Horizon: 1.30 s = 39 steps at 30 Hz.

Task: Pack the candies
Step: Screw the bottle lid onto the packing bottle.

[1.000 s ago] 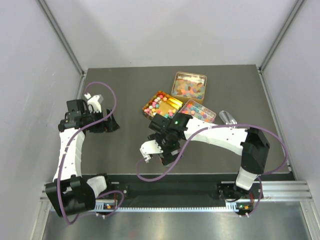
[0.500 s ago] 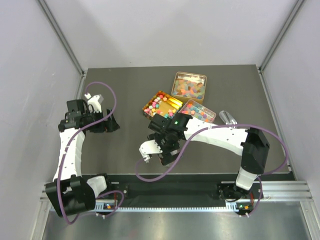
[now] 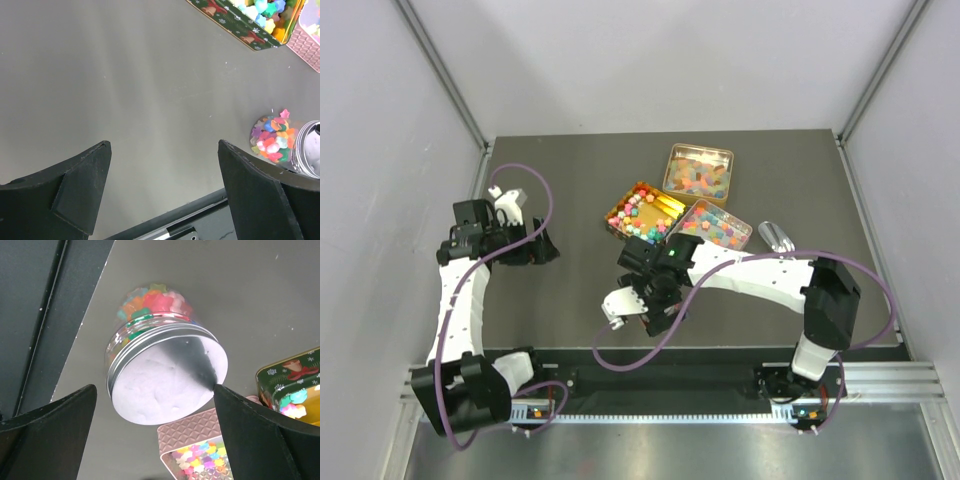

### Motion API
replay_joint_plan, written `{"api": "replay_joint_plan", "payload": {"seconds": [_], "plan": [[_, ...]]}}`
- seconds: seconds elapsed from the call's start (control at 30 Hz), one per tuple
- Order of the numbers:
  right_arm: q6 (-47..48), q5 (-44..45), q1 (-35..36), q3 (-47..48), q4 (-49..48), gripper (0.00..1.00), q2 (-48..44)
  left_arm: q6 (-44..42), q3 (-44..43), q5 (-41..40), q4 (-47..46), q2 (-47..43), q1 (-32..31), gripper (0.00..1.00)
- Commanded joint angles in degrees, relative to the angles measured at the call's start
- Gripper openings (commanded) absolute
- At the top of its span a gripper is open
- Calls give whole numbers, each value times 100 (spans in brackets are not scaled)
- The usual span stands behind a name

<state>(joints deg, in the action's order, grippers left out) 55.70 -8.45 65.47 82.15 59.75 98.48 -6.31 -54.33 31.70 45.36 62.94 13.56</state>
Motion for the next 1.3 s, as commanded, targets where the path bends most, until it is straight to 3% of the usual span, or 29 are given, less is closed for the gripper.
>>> {"api": "replay_joint_plan", "payload": {"seconds": [0.0,0.77,0.97,1.27], "plan": [[11,141,80,231,107,100,-224,42,-8,90,-326,-150,-11,92],[450,282,132,758,811,100,-654,59,10,11,-379,-80,-11,92],[-14,344,1,1163,135,99,-532,86,-8,11,-379,-62,-11,91],[-384,511,-184,794,-648,97,-66,24,-34,-6,-265,-115,-3,89]]}}
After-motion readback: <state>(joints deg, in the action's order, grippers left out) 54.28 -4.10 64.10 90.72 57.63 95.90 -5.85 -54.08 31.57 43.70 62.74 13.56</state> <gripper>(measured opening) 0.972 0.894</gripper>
